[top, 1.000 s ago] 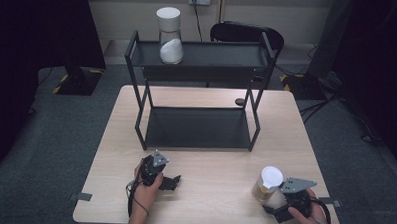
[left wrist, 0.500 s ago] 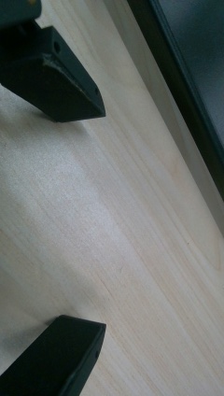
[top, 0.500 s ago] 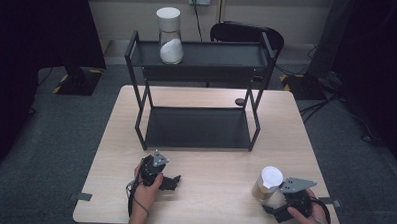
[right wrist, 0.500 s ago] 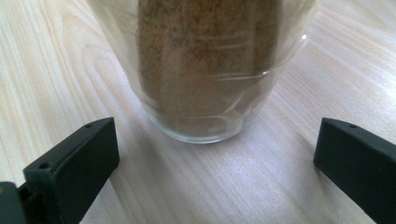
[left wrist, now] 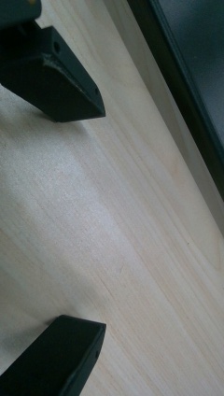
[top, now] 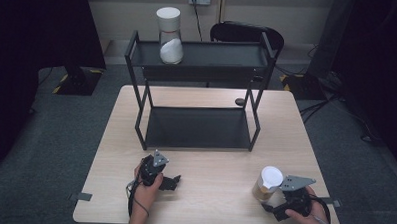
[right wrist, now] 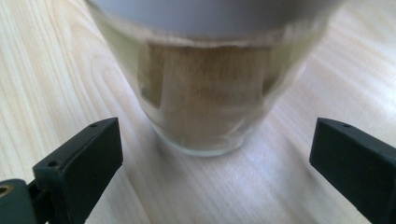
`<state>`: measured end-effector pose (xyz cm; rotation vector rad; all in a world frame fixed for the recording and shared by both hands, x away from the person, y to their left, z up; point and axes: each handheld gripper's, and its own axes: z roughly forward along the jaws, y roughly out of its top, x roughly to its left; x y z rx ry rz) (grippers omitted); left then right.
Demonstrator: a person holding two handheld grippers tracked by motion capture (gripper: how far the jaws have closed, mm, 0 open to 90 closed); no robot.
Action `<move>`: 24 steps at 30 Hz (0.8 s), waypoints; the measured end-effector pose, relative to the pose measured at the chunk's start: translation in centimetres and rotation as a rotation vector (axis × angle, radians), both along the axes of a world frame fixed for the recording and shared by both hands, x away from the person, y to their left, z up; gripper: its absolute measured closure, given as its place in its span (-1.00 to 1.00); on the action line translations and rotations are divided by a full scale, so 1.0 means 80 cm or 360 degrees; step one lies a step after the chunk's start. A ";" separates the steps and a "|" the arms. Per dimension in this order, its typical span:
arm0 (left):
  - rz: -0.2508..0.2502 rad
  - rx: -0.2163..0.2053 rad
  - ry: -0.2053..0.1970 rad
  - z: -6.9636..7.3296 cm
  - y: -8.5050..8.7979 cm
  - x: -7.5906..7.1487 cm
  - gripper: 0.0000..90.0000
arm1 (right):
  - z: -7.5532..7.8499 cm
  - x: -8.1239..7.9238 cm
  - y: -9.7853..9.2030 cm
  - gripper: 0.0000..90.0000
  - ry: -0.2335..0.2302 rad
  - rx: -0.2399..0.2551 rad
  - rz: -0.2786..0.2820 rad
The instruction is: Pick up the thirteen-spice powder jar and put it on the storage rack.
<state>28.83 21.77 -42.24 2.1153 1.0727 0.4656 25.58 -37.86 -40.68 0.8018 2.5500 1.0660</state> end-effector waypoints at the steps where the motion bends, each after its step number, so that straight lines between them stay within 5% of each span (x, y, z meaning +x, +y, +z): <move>1: 0.0000 0.0000 0.0000 0.000 0.000 0.000 -1.00 | 0.002 0.000 0.000 -0.96 -0.0003 0.0005 -0.0001; 13: 0.0000 -0.0001 0.0000 0.000 0.000 0.000 -1.00 | 0.012 0.003 -0.002 -0.97 -0.0023 0.0110 0.0016; 24: -0.0002 0.0002 -0.0001 0.000 0.000 0.000 -1.00 | 0.003 -0.001 -0.007 -0.90 -0.0030 0.0274 -0.0086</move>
